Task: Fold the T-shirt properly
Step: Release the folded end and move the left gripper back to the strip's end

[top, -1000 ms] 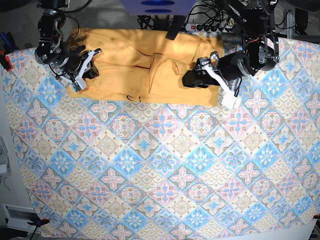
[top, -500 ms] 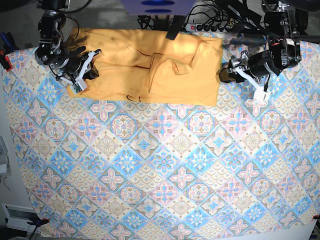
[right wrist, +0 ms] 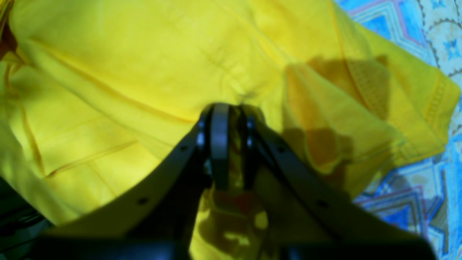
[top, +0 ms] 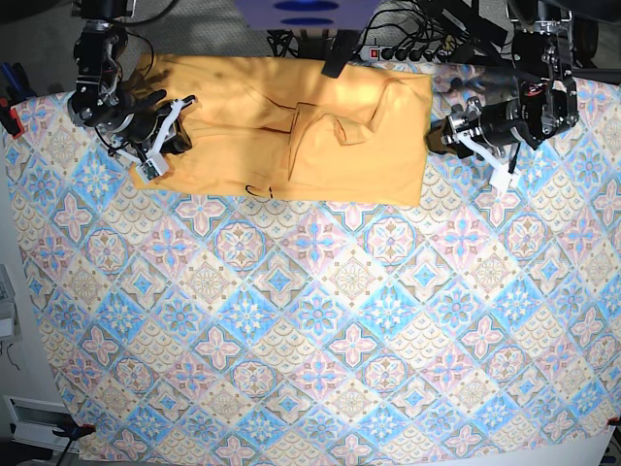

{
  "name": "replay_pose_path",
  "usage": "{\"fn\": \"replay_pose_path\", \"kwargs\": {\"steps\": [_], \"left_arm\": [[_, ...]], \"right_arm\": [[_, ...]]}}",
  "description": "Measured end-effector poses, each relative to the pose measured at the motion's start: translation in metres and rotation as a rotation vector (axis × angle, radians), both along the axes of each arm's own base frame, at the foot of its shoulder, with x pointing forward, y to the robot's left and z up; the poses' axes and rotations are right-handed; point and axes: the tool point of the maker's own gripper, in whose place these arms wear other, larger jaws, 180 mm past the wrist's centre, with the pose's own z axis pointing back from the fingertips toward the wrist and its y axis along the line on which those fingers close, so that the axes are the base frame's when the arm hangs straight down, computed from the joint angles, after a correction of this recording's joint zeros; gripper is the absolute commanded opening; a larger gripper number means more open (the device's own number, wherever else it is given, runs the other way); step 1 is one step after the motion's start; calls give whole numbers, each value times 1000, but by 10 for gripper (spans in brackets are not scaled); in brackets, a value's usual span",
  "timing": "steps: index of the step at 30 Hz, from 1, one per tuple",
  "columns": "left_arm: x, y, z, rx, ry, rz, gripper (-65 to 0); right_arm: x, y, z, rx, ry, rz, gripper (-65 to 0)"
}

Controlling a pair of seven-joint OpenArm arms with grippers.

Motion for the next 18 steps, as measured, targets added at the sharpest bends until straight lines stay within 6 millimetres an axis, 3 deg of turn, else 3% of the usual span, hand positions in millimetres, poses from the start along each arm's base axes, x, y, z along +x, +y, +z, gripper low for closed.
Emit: {"fn": "replay_pose_path", "kwargs": {"steps": [6,18], "left_arm": [[-3,-31,-4,-44,15,-81,-334],[1,-34,-5,-30,-8,-82,-334]], "right_arm": [[0,0,0,2,-3,-1,-590],[0,1,0,2,-2,-1,-590]]}}
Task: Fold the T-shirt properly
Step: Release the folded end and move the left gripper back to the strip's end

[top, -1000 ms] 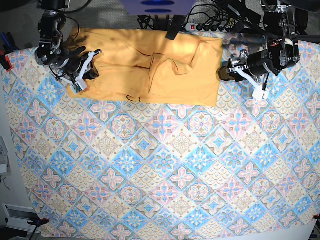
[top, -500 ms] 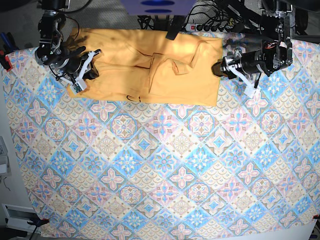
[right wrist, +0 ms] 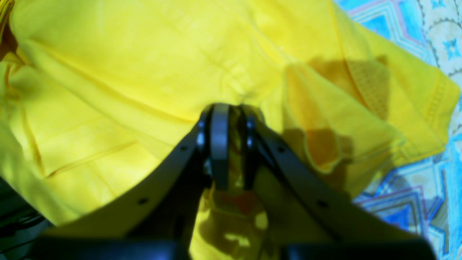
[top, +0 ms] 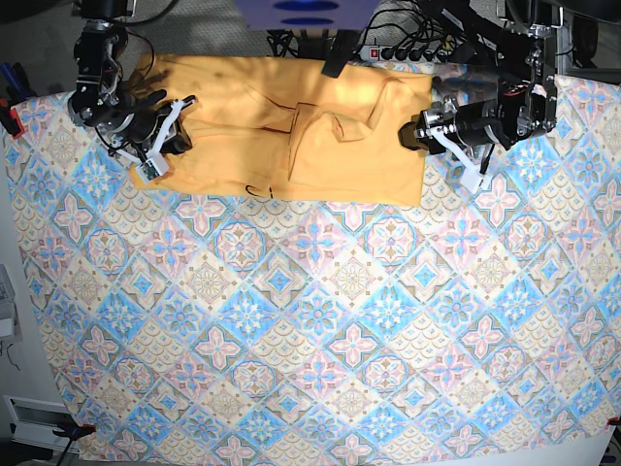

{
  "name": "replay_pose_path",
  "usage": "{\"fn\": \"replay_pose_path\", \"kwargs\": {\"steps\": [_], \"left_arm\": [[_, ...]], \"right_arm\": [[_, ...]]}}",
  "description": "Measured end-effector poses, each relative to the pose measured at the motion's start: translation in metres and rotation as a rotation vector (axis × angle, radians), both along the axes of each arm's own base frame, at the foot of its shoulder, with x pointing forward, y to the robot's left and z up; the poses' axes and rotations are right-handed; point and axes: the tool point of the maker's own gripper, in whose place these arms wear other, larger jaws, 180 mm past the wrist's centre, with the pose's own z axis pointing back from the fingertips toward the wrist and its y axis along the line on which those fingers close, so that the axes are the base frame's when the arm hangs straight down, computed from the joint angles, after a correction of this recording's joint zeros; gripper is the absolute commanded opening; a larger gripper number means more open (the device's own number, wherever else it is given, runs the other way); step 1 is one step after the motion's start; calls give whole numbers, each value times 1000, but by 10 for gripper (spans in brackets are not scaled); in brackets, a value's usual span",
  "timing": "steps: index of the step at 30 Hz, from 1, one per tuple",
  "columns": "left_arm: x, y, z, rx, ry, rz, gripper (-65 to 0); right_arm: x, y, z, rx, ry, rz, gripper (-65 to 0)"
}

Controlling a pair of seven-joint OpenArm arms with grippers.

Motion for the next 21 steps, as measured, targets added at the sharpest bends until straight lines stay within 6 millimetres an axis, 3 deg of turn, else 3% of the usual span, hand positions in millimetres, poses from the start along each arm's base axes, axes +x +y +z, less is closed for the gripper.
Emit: {"fn": "replay_pose_path", "kwargs": {"steps": [10,14,21], "left_arm": [[-1,19,0,36,3,16,-334],[-5,22,-12,25,45,40,-334],[2,3,-23,-19,49,41,-337]], "right_arm": [[1,0,0,-1,-1,-2,-590],[4,0,1,-3,-1,5,-590],[4,0,1,-6,-1,3,-590]]}}
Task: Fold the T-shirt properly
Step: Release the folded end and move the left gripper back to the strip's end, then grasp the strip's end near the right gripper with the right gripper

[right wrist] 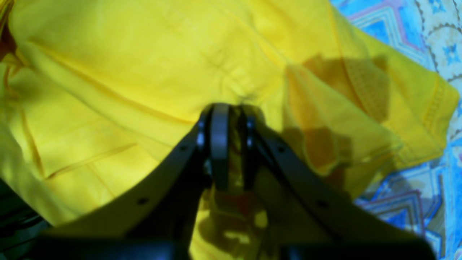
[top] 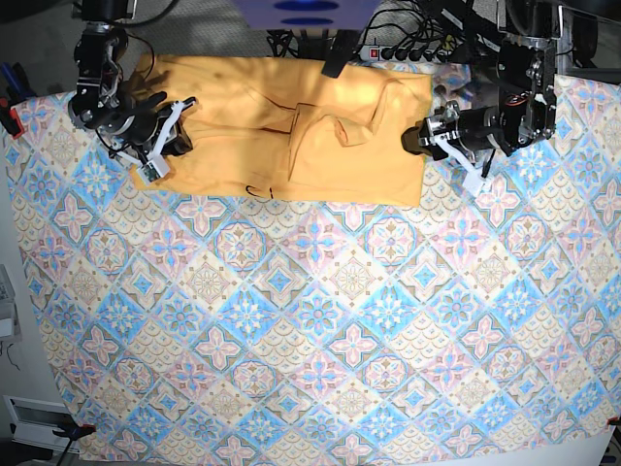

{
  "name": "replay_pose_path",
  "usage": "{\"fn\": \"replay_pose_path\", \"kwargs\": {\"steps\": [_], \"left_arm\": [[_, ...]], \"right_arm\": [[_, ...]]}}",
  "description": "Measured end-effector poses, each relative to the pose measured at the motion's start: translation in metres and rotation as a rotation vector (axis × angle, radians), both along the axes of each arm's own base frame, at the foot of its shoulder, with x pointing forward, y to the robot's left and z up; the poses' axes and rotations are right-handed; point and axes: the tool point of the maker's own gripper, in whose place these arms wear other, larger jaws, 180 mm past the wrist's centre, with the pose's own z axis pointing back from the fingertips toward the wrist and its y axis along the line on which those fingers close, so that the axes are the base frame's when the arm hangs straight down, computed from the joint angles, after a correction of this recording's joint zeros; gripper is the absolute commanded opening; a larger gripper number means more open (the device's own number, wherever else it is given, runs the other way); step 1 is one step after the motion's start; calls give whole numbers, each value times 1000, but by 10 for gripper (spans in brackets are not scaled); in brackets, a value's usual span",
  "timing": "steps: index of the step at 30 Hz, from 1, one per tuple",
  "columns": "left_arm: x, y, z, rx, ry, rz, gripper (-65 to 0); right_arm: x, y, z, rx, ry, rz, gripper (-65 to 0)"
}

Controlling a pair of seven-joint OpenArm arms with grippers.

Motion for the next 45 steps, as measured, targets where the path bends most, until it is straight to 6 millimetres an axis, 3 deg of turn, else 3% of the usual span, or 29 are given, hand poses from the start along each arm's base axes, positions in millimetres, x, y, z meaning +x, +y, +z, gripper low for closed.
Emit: {"fn": "replay_pose_path", "kwargs": {"steps": [5,12,21,27,30,33,37,39,43,45], "left_arm": [[-1,-15,-1,-9,-11,-40,-355],[-6,-18,-4,-13,6,-40,-650],[23,24,28,5,-104,95,-650],[27,65,35,56,-125,198,-650],[29,91,41,104,-152,260,-650],[28,95,55,132,-189,255,-650],[38,83,78,128,-268,213,-650],[37,87,70,134,-245,229,-650],[23,100,39,145,-140,273,-650],[19,101,34,144,-122,277,-650]], "right_arm": [[0,0,0,0,0,0,-590],[0,0,0,0,0,0,-590],[7,5,2,10,-13,2,-590],[9,2,6,-23,-19,6,-590],[17,-4,20,-74,-56,23,-590],[32,1,36,-63,-125,33,-590],[31,3,37,-63,-125,37,-589],[24,3,31,-73,-98,46,-576],[15,22,23,-63,-49,104,-481],[13,28,22,-58,-40,121,-422]]}}
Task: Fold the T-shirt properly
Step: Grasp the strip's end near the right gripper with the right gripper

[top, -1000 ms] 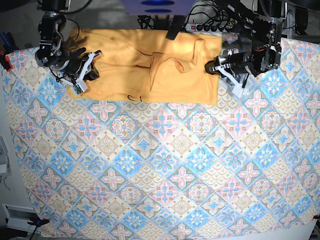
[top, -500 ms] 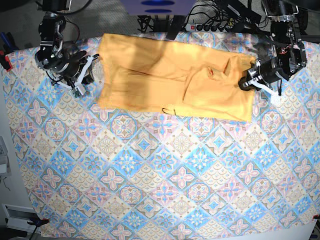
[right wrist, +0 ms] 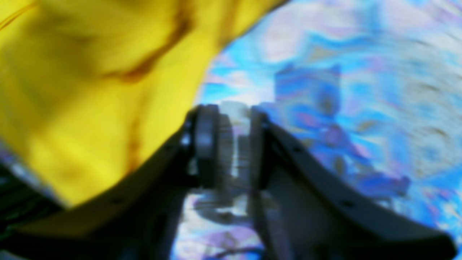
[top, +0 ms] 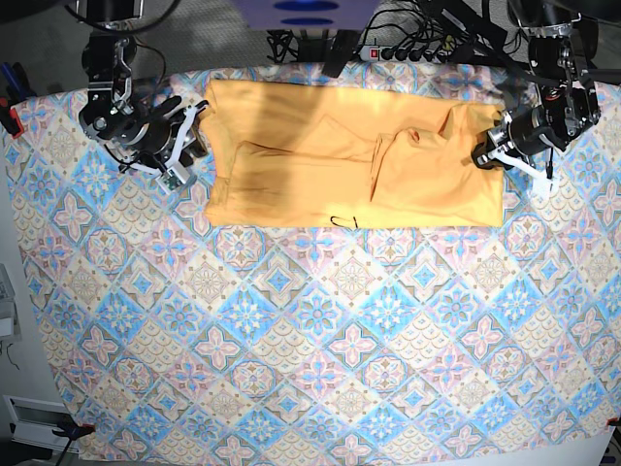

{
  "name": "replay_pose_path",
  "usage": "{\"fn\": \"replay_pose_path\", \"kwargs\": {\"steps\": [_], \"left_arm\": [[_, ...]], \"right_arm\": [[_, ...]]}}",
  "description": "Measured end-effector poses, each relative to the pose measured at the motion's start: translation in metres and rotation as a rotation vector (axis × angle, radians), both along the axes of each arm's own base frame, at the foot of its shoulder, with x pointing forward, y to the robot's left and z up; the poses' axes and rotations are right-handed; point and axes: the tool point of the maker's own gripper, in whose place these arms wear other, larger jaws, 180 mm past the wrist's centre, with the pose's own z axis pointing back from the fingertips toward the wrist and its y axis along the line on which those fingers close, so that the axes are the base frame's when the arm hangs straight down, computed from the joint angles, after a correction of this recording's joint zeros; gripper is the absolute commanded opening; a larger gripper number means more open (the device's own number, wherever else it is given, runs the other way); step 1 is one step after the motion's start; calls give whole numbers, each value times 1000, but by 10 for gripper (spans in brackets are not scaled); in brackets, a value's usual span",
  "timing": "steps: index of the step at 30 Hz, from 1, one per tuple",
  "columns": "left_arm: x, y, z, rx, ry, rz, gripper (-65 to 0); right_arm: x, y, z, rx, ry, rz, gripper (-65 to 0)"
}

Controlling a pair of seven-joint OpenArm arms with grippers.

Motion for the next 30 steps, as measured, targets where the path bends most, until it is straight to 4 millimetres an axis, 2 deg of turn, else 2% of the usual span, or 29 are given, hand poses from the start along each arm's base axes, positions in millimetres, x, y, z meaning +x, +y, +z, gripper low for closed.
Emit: {"fn": "replay_pose_path", "kwargs": {"steps": [4,9,13,18,23,30], "left_arm": [[2,0,1,-2,-8,-2,-650],[2,-1,2,-6,-9,-1,-650],[2,-1,2,-6,-9,-1,-650],[2,-1,2,-7,-10,-1,-650],[2,-1,2,-6,-10,-1,-650],[2,-1,2,-6,-10,-1,-650]], "right_arm": [[-2,2,-2,-12,13,18,-361],[5,8,1,2,1,22,-358],[26,26,16,190,-21,-44,-358],[33,34,9,368,54,-137,-358],[25,23,-8,385,118,-191,-358],[23,25,-13,423,130,-213,-358]]}}
